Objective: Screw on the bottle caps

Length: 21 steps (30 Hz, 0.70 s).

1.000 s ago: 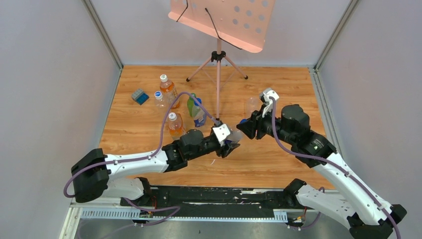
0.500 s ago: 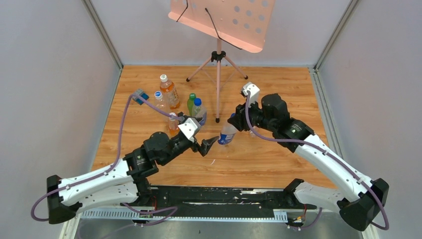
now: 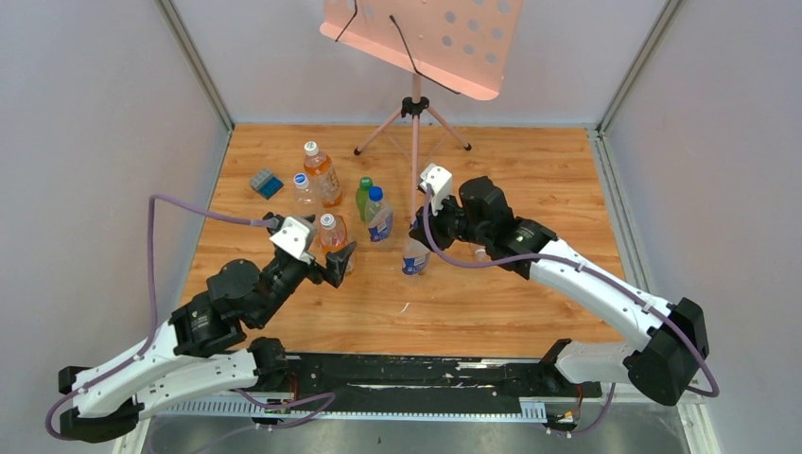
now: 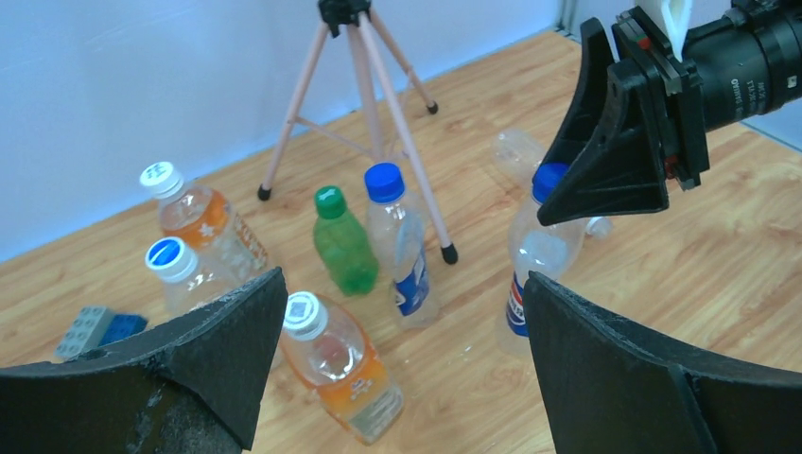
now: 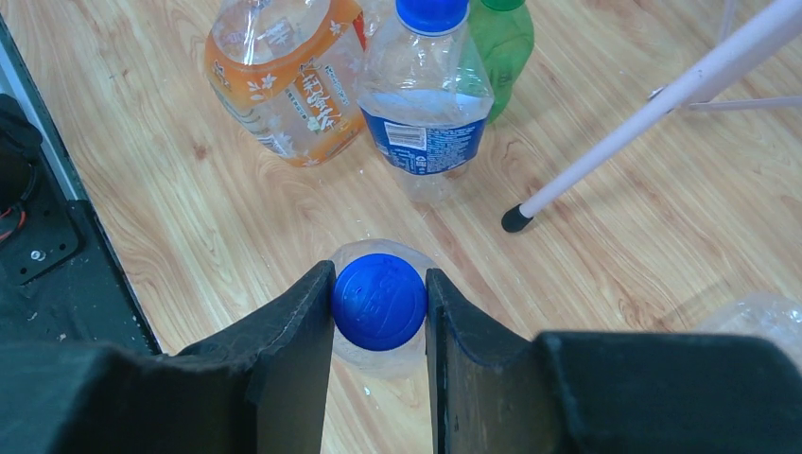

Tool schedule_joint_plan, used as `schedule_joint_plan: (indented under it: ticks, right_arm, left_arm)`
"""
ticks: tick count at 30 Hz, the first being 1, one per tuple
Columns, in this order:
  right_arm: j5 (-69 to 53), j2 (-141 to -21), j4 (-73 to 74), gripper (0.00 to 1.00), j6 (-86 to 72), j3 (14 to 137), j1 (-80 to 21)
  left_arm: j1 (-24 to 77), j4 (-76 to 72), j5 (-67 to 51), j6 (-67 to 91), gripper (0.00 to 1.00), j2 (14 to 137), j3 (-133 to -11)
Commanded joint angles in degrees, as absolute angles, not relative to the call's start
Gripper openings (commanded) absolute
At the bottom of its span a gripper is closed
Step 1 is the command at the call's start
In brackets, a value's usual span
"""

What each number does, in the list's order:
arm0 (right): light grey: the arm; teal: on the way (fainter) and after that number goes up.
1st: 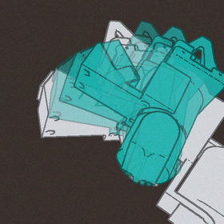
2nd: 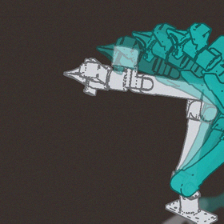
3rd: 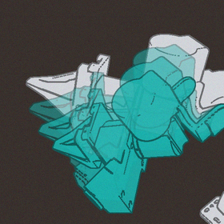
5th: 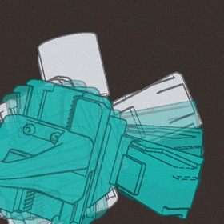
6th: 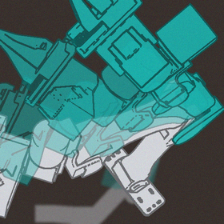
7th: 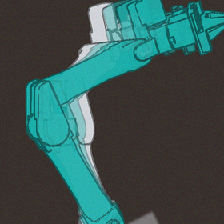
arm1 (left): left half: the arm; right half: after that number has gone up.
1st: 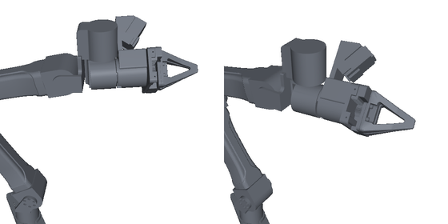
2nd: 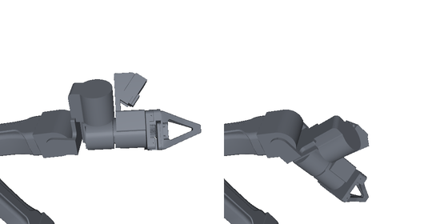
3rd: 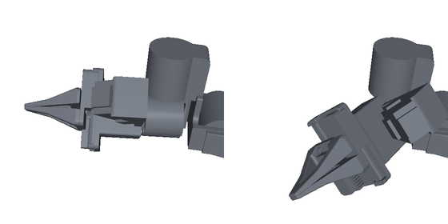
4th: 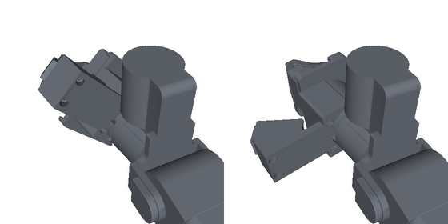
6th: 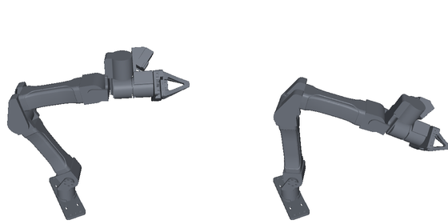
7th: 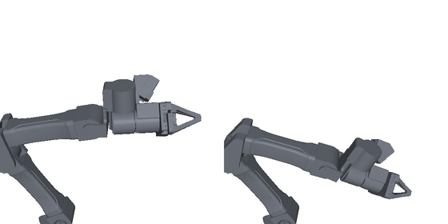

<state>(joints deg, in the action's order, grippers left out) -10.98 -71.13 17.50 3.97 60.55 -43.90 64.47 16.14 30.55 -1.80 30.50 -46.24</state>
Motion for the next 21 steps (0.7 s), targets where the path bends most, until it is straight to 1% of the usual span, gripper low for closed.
schedule_joint_plan:
  ticks: [1, 6, 9, 13, 21]
  right_arm:
    - [-9.9, -72.7, 13.3, 0.21, 6.1, 63.5, -44.7]
    - [-10.9, -74.3, 13.6, 0.31, 6.3, 63.5, -44.8]
    - [-11.5, -75.0, 14.3, 0.39, 6.2, 63.9, -44.8]
    - [-12.4, -74.9, 15.3, 0.57, 6.2, 64.9, -44.9]
    - [-12.7, -73.0, 16.1, 0.79, 6.0, 65.7, -45.0]
  left_arm:
    - [64.3, 20.1, 35.3, -1.5, 1.0, 28.1, -48.4]
    - [64.4, 21.6, 36.4, -0.4, 1.0, 26.5, -47.9]
    - [64.4, 22.5, 37.0, -0.3, 1.0, 26.3, -48.0]
    - [64.4, 22.6, 37.4, -0.3, 1.0, 25.7, -48.0]
    - [64.4, 22.2, 37.5, -1.0, 1.0, 25.6, -47.9]
